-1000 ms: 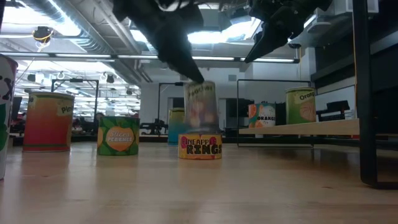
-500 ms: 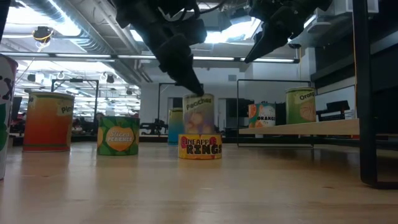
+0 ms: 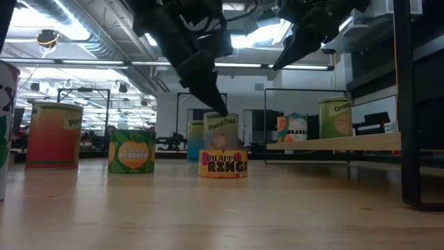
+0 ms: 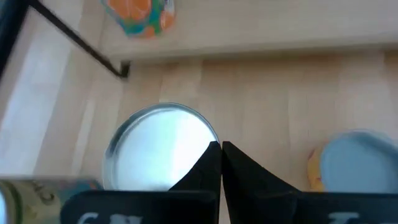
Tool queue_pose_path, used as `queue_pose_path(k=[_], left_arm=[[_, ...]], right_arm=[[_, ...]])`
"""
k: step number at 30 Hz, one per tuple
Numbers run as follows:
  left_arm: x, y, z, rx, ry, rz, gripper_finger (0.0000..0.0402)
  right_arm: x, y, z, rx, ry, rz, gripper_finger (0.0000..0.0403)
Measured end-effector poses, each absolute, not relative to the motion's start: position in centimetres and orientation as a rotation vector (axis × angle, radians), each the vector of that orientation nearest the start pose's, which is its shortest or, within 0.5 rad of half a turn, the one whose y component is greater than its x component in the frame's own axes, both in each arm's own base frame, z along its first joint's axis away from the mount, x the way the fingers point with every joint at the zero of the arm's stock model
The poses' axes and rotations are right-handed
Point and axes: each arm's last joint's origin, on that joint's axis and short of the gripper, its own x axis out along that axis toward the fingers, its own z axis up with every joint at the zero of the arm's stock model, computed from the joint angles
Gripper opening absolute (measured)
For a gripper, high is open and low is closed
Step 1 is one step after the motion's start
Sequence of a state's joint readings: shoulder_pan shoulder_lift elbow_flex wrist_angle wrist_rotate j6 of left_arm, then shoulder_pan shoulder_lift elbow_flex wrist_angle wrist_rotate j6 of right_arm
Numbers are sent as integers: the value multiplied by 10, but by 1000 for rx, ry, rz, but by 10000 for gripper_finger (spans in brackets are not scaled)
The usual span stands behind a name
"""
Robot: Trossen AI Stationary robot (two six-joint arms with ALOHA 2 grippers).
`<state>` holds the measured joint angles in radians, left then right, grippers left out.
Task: Pick and place cans onto a shelf
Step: Put the canned peaches on the shelf
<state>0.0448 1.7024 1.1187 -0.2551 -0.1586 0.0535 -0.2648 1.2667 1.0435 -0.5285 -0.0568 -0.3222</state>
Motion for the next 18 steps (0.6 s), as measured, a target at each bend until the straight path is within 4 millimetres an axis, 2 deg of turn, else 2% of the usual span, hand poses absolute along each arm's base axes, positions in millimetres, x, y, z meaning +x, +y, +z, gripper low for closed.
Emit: queue_pose_path(k=[7, 18], left_arm=[[360, 21, 206, 97, 831, 170, 2], [360, 21, 206, 96, 826, 167, 42]], right_arm=[[255, -67, 294, -177, 760, -54, 191], [256, -66, 294, -168, 751, -28, 191]])
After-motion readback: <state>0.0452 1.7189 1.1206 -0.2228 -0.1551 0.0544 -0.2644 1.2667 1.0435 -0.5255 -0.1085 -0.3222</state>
